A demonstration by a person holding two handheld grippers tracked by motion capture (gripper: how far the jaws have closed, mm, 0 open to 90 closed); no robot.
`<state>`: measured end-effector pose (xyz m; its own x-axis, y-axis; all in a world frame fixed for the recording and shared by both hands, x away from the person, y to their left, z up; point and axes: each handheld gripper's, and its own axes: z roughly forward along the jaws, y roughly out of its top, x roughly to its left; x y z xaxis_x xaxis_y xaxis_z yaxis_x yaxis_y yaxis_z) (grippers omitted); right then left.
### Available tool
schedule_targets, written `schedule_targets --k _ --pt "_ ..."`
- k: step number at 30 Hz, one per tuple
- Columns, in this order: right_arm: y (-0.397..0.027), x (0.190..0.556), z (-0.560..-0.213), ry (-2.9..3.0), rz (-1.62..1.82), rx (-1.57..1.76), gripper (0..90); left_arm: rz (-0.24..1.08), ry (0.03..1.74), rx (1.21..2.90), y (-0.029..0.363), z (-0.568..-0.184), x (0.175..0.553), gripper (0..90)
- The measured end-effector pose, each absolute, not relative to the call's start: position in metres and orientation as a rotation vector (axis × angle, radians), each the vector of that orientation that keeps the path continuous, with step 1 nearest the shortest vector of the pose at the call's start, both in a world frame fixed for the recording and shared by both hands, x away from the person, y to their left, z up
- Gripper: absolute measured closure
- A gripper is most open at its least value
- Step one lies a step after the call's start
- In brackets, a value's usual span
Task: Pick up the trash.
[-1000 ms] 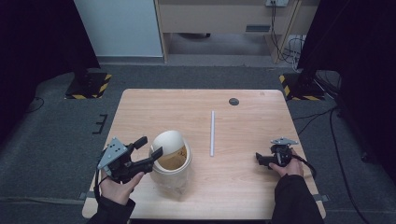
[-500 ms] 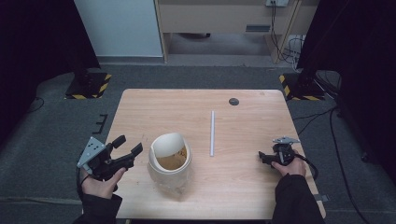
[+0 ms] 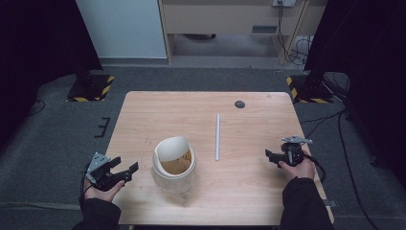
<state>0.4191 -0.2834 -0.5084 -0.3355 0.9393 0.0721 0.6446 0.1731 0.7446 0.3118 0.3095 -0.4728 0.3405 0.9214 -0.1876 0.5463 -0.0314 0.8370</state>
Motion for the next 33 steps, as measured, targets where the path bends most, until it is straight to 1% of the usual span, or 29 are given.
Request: schedule_targets --k 4,10,21,29,33 --pt "-0.278 0.42 -0.498 2.041 1.025 1.465 25.5 0.518 1.345 1.769 0.31 -0.484 0.32 19.6" --pt "-0.264 0.423 -0.481 2.045 1.055 1.4 25.3 0.492 1.388 1.821 0.315 -0.494 0.327 18.9" --pt "-0.235 0.427 -0.444 2.052 1.095 1.285 26.1 0.481 1.395 1.841 0.314 -0.497 0.328 18.4" --pt "-0.199 0.439 -0.415 2.085 1.133 1.206 27.3 0.48 1.385 1.846 0.315 -0.497 0.329 17.9" --pt "-0.182 0.447 -0.41 2.086 1.145 1.191 29.3 0.468 1.384 1.846 0.314 -0.498 0.329 17.9"
